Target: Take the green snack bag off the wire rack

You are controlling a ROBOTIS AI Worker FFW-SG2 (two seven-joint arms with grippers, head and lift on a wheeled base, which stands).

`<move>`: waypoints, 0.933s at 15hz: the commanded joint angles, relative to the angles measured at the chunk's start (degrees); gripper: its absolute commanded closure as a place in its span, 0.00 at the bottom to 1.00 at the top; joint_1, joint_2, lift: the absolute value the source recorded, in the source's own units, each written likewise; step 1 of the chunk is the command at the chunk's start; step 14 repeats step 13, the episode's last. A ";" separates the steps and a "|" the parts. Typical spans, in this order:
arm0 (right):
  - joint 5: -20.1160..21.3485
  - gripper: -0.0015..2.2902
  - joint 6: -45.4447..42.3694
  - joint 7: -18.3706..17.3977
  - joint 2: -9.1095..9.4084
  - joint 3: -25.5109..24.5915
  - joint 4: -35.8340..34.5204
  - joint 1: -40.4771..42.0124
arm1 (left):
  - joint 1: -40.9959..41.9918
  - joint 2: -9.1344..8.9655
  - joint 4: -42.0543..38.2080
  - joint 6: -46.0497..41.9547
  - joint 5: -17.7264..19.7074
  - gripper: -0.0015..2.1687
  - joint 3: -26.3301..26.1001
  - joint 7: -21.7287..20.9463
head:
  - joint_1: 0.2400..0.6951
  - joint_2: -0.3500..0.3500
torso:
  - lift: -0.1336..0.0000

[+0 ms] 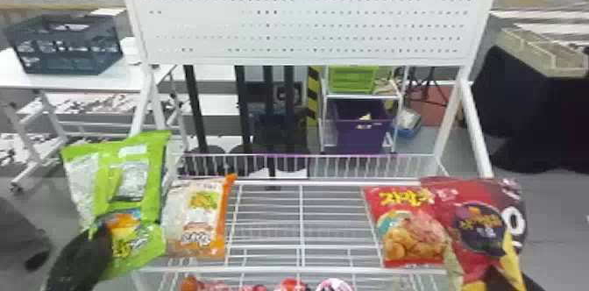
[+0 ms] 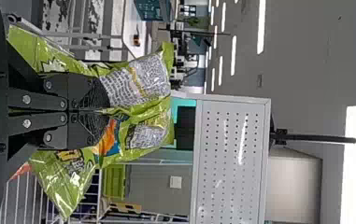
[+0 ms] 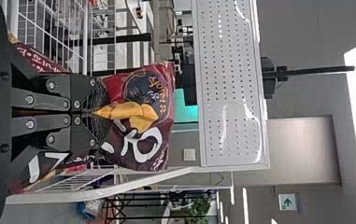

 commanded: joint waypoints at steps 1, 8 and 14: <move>0.09 0.98 0.01 0.00 0.00 -0.02 -0.16 0.05 | -0.01 0.00 0.00 0.00 -0.26 0.95 -0.01 0.00 | 0.57 0.50 | 1.00; 0.00 0.98 -0.16 0.00 0.00 -0.02 -0.34 0.14 | 0.08 0.00 0.00 0.00 -0.52 0.95 -0.09 0.09 | 0.57 0.50 | 1.00; 0.09 0.98 -0.52 0.00 0.09 -0.11 -0.52 0.40 | 0.08 -0.09 -0.09 0.00 -0.61 0.95 -0.18 0.09 | 0.57 0.50 | 1.00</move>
